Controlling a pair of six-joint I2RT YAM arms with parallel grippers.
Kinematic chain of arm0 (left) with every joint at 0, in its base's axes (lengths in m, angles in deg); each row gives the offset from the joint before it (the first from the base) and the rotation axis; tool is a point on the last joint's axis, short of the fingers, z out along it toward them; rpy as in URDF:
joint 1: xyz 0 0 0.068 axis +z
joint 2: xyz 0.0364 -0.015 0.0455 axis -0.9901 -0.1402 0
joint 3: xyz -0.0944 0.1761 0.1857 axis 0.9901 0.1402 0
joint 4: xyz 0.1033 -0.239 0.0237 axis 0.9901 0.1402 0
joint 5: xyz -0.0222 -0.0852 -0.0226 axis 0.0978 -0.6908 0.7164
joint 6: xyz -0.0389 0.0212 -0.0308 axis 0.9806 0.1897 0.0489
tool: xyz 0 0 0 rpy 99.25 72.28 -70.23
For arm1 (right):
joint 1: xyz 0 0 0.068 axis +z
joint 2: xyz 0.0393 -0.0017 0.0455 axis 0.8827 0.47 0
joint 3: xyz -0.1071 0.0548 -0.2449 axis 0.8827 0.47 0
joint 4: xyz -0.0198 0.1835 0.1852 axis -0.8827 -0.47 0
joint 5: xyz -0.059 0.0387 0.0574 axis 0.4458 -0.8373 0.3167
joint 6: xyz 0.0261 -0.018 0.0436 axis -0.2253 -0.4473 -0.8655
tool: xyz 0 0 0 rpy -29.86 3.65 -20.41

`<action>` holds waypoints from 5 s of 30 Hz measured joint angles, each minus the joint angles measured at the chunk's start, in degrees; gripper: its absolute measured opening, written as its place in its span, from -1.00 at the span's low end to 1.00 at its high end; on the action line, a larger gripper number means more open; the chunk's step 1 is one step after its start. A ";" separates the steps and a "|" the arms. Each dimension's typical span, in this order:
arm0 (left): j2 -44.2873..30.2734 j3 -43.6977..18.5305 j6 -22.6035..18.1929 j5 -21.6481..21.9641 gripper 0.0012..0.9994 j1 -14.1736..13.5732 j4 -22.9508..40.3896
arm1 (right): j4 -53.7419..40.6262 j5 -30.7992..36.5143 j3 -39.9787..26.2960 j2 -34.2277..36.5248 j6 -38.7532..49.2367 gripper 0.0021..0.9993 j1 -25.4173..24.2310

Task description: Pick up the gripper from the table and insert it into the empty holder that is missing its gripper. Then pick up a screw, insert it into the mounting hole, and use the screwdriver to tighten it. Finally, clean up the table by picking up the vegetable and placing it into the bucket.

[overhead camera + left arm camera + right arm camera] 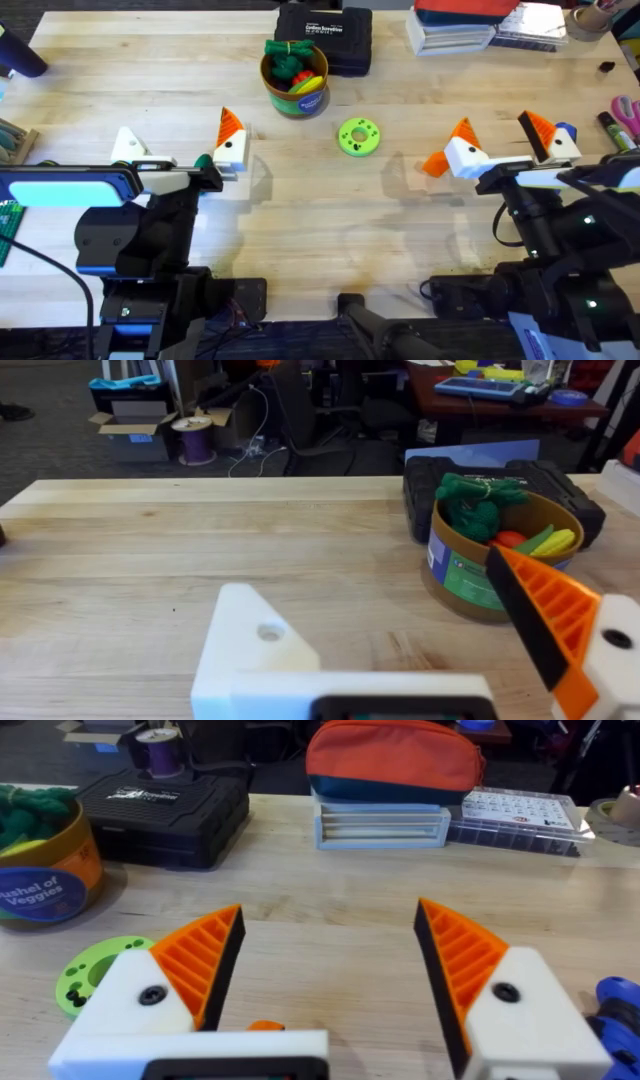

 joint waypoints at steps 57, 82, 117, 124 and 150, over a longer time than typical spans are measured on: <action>-52.37 -52.83 -1.16 -18.21 0.97 -7.97 49.16 | -42.73 0.20 -39.30 20.83 -0.20 0.99 0.00; -11.90 -16.25 1.09 -21.66 0.97 -10.93 12.14 | -42.77 0.20 -39.30 20.83 -0.20 0.99 0.00; -0.35 -0.13 1.11 -21.31 0.97 -11.26 2.32 | -42.80 0.20 -39.30 20.83 -0.20 0.99 0.00; -0.35 -0.13 1.11 -21.31 0.97 -11.26 2.30 | -42.77 0.20 -39.30 20.83 -0.20 0.99 0.00; -0.35 -0.11 1.11 -55.42 0.97 -11.41 3.04 | -50.71 -4.88 -40.99 27.86 1.91 0.99 0.48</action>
